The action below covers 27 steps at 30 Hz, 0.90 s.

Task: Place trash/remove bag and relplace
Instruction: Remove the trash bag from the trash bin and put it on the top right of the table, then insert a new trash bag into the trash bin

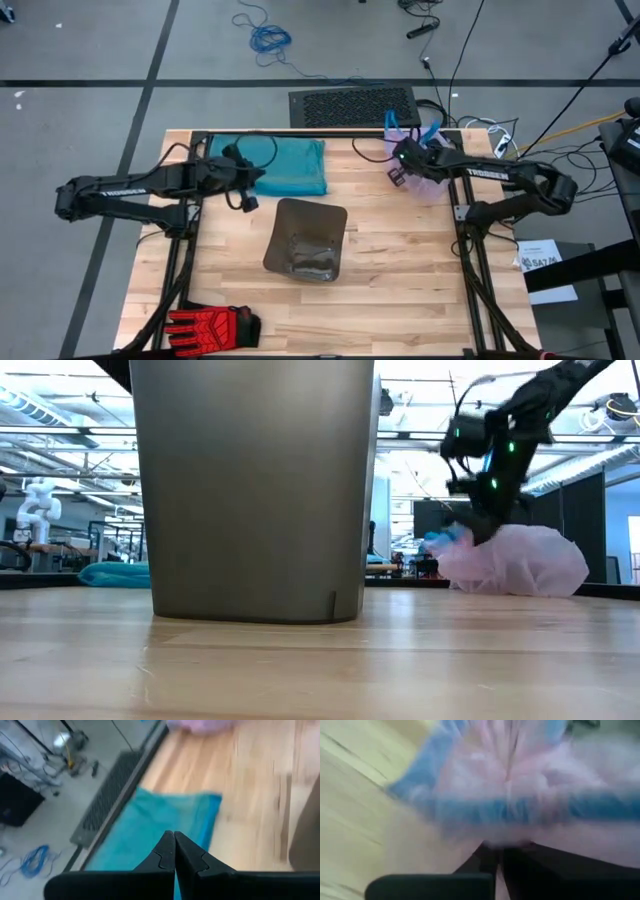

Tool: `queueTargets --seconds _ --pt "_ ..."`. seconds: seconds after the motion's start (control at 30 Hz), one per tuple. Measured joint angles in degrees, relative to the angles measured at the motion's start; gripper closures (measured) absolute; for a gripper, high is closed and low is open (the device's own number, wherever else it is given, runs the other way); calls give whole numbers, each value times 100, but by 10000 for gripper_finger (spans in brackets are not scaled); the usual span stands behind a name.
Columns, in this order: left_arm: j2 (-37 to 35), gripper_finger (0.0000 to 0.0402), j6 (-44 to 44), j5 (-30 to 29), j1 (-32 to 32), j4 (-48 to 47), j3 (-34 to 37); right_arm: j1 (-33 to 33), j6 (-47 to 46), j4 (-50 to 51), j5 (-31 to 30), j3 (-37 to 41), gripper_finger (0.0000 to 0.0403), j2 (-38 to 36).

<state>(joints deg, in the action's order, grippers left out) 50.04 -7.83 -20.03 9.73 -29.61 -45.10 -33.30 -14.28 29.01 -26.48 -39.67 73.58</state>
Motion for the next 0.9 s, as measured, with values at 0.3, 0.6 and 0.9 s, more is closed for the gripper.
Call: queueTargets --seconds 0.3,0.6,0.9 --pt "594 339 427 382 -12 -994 0 659 277 94 -42 -971 378 -953" --pt "1513 263 425 323 -12 -1163 4 1217 599 420 -44 -1765 322 -1541" --pt "2456 255 166 -663 32 -1135 7 1525 601 436 -42 -1889 245 -1648"
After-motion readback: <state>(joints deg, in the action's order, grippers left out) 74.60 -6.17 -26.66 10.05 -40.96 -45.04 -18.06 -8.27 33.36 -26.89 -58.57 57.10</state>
